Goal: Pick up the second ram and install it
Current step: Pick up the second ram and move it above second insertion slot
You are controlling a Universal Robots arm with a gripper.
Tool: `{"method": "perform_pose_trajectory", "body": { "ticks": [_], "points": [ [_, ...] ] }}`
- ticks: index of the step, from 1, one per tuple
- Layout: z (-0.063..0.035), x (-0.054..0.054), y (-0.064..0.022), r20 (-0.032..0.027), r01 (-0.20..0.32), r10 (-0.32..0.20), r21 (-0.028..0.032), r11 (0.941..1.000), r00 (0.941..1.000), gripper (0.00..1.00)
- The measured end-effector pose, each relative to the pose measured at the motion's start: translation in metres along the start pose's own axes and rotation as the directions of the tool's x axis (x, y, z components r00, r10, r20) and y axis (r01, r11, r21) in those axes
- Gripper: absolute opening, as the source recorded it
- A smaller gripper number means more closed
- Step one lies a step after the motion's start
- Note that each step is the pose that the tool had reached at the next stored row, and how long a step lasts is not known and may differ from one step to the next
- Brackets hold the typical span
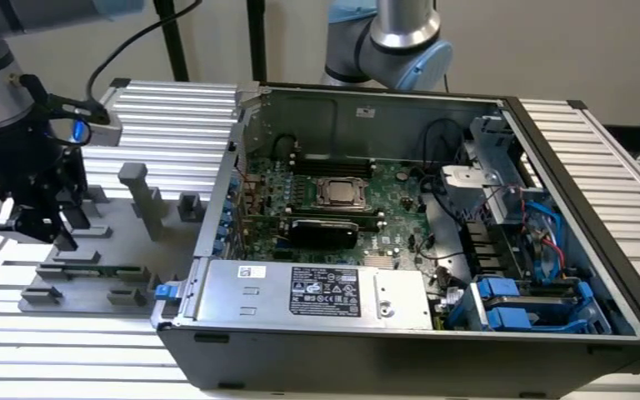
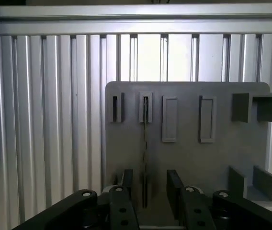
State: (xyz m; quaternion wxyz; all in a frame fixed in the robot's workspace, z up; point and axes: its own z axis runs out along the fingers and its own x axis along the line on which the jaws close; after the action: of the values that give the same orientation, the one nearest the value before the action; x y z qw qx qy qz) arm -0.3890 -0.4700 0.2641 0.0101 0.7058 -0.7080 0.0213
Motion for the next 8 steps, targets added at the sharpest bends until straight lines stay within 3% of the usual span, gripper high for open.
{"method": "perform_pose_trajectory", "body": {
  "ticks": [8],
  "points": [
    [0.0147,0.005,0.0003,0.0060,0.000,0.000,0.0000,1.0000,1.0000,1.00]
  ]
}}
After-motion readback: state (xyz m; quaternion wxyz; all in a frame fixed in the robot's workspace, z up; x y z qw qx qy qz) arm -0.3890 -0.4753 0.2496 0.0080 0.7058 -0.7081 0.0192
